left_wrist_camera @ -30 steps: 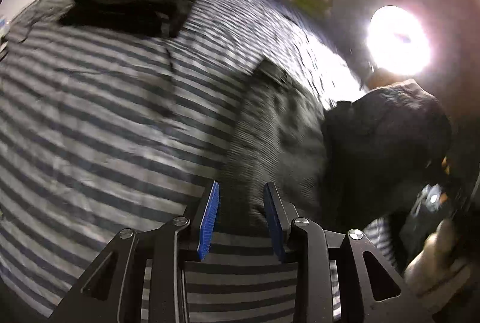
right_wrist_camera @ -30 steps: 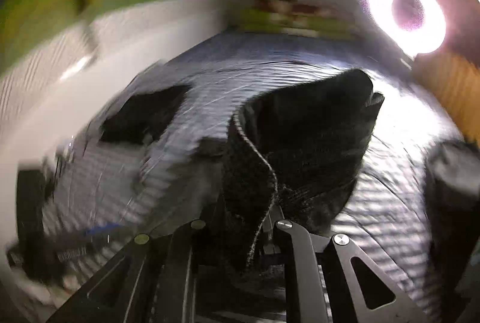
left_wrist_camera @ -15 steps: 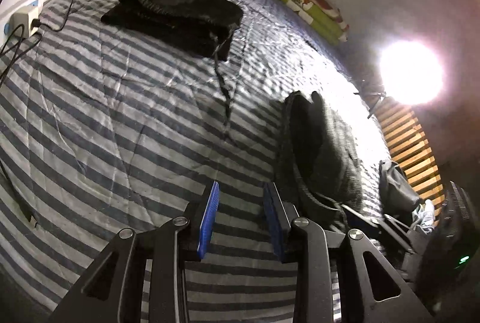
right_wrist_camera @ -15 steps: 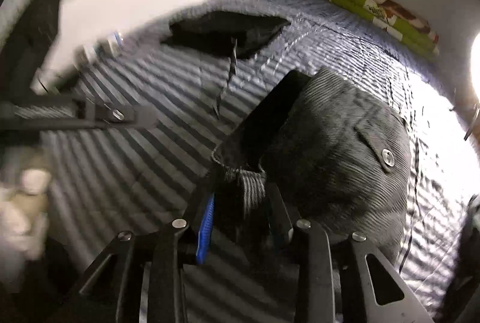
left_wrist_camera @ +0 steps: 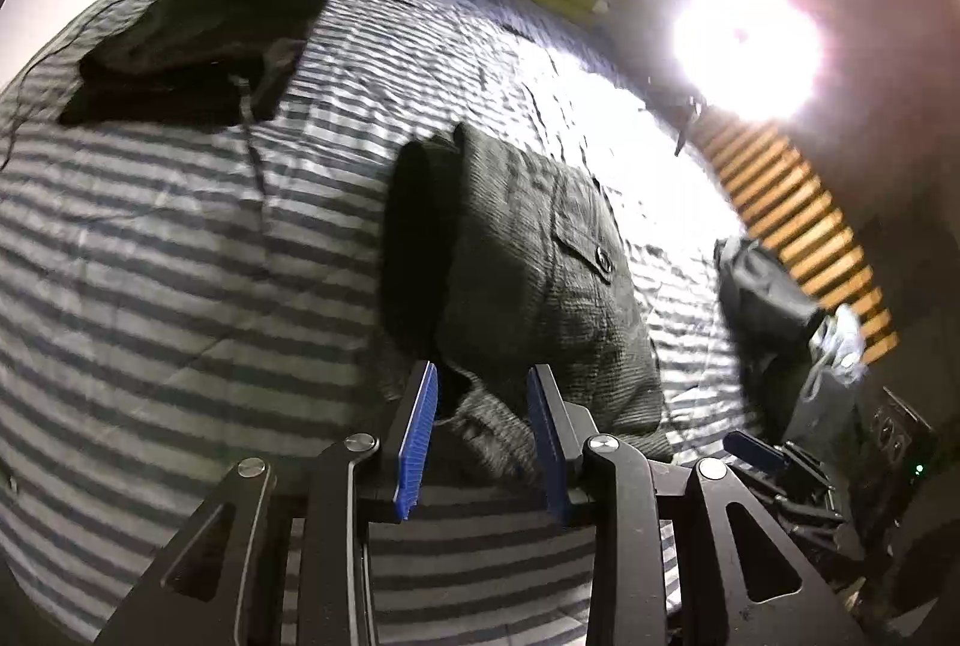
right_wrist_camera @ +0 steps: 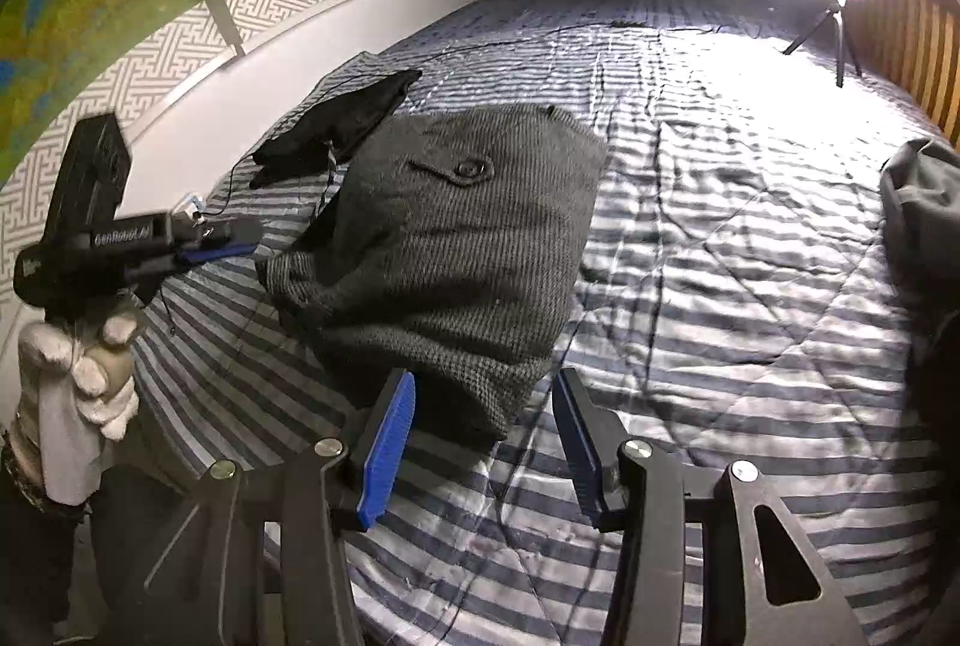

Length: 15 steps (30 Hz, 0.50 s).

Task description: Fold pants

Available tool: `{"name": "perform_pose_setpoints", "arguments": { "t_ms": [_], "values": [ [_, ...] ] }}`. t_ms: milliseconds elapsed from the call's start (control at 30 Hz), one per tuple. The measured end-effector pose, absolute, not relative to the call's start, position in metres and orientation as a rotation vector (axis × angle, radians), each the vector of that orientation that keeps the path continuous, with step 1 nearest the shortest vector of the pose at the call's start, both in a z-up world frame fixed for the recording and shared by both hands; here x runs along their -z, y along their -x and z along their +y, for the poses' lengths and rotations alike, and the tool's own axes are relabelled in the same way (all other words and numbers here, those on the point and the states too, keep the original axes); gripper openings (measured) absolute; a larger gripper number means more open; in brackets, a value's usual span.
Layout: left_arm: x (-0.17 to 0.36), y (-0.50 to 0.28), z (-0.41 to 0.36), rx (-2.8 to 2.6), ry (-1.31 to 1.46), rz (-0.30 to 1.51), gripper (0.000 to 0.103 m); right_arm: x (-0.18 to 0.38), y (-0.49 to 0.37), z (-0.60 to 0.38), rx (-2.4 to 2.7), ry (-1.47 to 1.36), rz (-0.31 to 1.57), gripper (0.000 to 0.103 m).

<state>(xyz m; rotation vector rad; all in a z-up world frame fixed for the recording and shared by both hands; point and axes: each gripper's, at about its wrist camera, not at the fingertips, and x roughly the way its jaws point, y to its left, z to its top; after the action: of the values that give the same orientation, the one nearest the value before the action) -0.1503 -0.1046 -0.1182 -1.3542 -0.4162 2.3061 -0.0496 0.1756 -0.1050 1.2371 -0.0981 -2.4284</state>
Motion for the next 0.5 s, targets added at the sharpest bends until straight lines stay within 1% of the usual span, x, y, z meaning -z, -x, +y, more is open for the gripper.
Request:
{"name": "perform_pose_setpoints", "arguments": {
  "t_ms": [100, 167, 200, 233, 267, 300, 400, 500],
  "values": [
    [0.132, 0.162, -0.088, -2.269, 1.422, -0.384, 0.034, 0.117, 0.06, 0.16, 2.432, -1.245, -0.024, 0.045],
    [0.144, 0.173, -0.081, -2.264, 1.473, -0.347, 0.036, 0.126, 0.067, 0.15, 2.442, -1.243, 0.034, 0.044],
    [0.148, 0.176, -0.079, -2.268, 1.494, -0.338, 0.035, 0.13, 0.072, 0.145, 2.437, -1.249, 0.06, 0.033],
    [0.153, 0.18, -0.077, -2.262, 1.512, -0.325, 0.033, 0.135, 0.076, 0.142, 2.427, -1.27, 0.079, 0.019],
    [0.158, 0.182, -0.074, -2.264, 1.534, -0.302, 0.026, 0.141, 0.078, 0.139, 2.395, -1.306, 0.1, 0.004],
    [0.161, 0.182, -0.073, -2.303, 1.557, -0.269, 0.017, 0.143, 0.078, 0.138, 2.366, -1.324, 0.122, 0.004],
    [0.164, 0.174, -0.075, -2.304, 1.565, -0.259, 0.017, 0.14, 0.063, 0.141, 2.345, -1.275, 0.284, 0.004],
    [0.164, 0.162, -0.076, -2.286, 1.555, -0.229, 0.017, 0.144, 0.06, 0.149, 2.315, -1.319, 0.322, 0.004]
  ]
}}
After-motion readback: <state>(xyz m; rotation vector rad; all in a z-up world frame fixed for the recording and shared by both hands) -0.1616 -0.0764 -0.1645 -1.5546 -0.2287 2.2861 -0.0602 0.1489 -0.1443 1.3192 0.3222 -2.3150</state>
